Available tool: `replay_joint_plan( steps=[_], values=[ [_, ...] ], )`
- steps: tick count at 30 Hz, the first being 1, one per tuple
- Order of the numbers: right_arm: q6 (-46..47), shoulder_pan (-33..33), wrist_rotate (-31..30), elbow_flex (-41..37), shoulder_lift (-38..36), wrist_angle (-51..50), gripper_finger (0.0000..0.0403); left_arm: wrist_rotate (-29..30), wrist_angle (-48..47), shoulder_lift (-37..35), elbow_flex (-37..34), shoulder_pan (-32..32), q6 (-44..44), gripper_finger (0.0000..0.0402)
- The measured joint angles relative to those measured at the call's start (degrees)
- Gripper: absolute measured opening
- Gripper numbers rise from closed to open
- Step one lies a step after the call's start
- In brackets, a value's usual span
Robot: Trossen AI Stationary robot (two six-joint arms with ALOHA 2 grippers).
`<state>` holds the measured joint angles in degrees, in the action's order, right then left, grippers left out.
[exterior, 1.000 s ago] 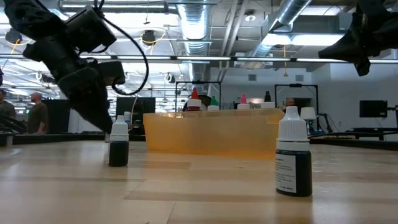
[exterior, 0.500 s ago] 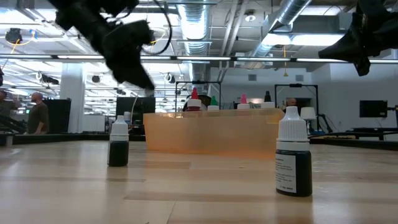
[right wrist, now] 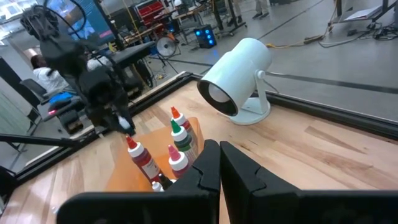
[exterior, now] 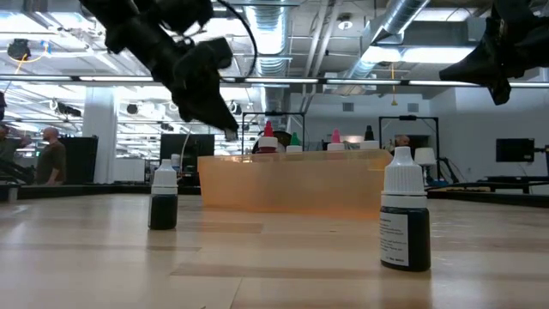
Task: Pick & Place food coloring
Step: Put the blue food coloring bottle into the bin
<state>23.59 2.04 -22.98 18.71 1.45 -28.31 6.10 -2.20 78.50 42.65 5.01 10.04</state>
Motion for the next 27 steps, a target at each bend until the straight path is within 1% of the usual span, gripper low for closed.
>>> replay_joint_plan(
  steps=[6, 11, 13, 16, 18, 23, 27],
  values=[
    [0.47, -0.01, 0.00, -0.01, 0.00, 0.00, 0.0001, -2.47, 3.11, 6.06, 0.03, -0.03, 0.13, 0.0076],
    [0.48, 0.01, -0.09, -0.01, 0.00, -0.17, 0.0001, -3.38, 2.74, 10.86, 4.57, -0.02, -1.53, 0.0076],
    [0.48, 0.00, -0.69, -0.01, 0.00, -0.17, 0.0001, -4.34, 0.94, 13.43, 7.19, -0.02, -3.23, 0.0076],
    [1.17, 0.00, -1.16, -0.01, 0.00, -0.18, 0.0001, -3.81, -4.35, 16.68, 10.42, 0.18, -4.68, 0.0076],
    [1.93, 0.00, -1.16, -0.01, 0.00, -0.33, 0.0001, -3.51, -6.46, 17.56, 11.49, 0.57, -4.67, 0.0076],
    [1.99, 0.00, -1.16, -0.01, 0.00, -1.62, 0.0001, -3.53, -6.38, 17.68, 11.63, 1.71, -4.90, 0.0076],
    [1.99, 0.00, -1.16, -0.01, 0.00, -1.60, 0.0001, -4.77, -7.31, 17.70, 11.63, 2.48, -4.68, 0.0076]
  ],
)
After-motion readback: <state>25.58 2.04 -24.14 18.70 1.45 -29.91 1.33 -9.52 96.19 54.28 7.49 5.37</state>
